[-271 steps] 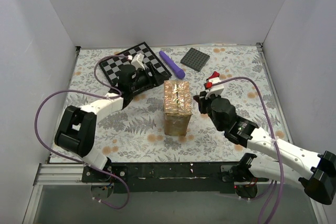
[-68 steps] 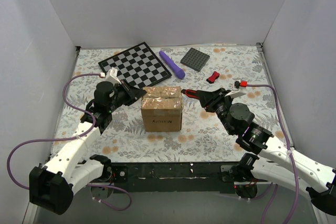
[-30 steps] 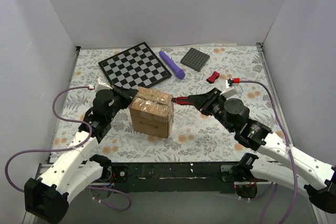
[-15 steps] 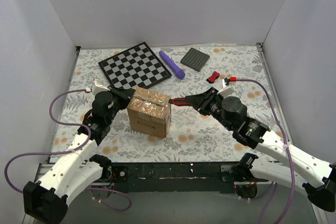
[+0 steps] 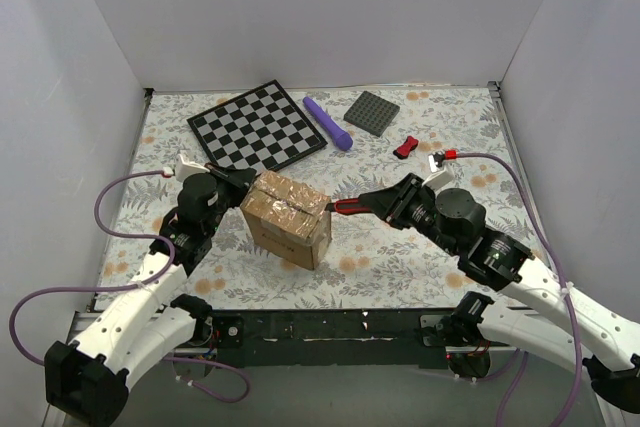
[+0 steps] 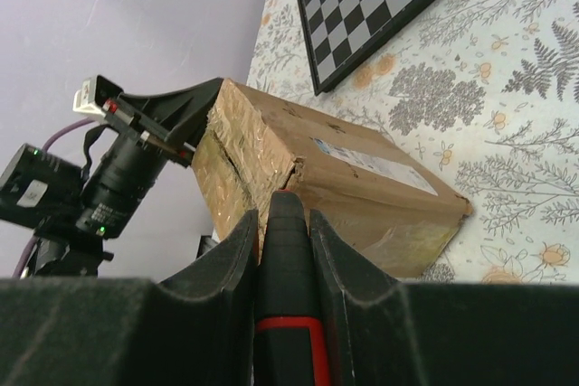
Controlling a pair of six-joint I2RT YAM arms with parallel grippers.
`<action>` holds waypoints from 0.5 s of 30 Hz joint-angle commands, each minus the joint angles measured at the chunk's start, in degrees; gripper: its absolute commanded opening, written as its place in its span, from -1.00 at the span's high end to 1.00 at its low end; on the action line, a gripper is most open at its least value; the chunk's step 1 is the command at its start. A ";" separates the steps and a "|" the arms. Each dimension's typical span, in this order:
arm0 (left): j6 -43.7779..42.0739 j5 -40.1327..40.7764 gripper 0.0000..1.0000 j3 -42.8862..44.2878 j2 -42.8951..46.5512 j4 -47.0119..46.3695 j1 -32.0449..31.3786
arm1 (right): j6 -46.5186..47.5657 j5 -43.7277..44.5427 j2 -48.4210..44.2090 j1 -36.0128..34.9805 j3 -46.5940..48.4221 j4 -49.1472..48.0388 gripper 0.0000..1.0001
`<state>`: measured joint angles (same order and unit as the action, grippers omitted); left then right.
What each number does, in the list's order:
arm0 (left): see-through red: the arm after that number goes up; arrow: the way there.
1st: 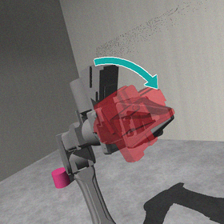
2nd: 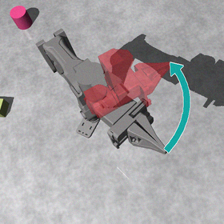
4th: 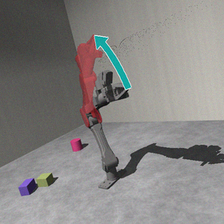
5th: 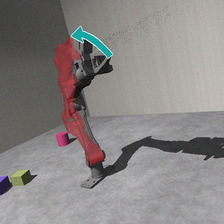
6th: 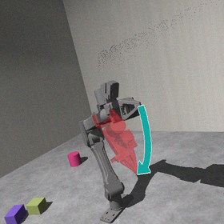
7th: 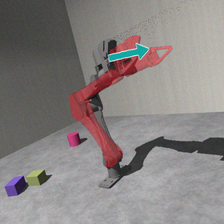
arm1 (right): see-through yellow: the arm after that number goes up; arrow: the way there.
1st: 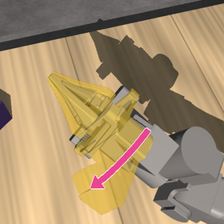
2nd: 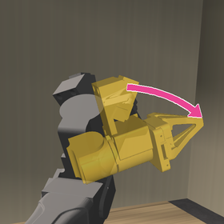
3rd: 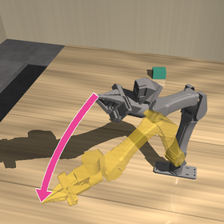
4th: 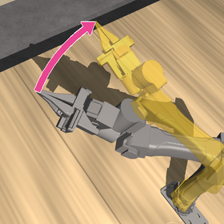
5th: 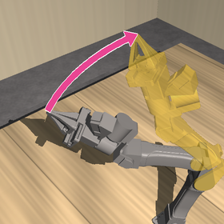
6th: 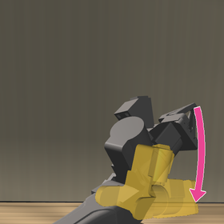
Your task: Unpack the express box
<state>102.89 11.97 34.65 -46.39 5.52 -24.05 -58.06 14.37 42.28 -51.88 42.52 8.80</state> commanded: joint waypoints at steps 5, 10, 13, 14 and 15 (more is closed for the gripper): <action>-6.20 5.69 0.04 2.34 1.30 0.46 0.06 | 3.04 -4.26 -0.62 -1.03 1.87 4.04 0.97; -11.30 8.50 -0.52 7.26 1.65 5.46 0.15 | 4.62 -4.18 1.66 -0.51 2.04 2.46 0.97; -13.24 10.53 -0.59 8.59 2.97 7.31 0.15 | 7.60 -3.21 3.59 -0.07 3.35 2.36 0.97; -14.98 10.62 -0.60 9.37 3.41 7.40 0.15 | 10.14 -2.77 4.12 0.02 4.14 2.36 0.97; -15.87 10.36 -0.61 9.64 3.93 7.58 0.15 | 11.82 -1.90 4.73 0.11 5.37 2.36 0.97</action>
<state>93.08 19.09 41.04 -45.30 10.39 -24.01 -54.41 12.69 44.27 -51.92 44.14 8.91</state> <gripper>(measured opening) 0.796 0.302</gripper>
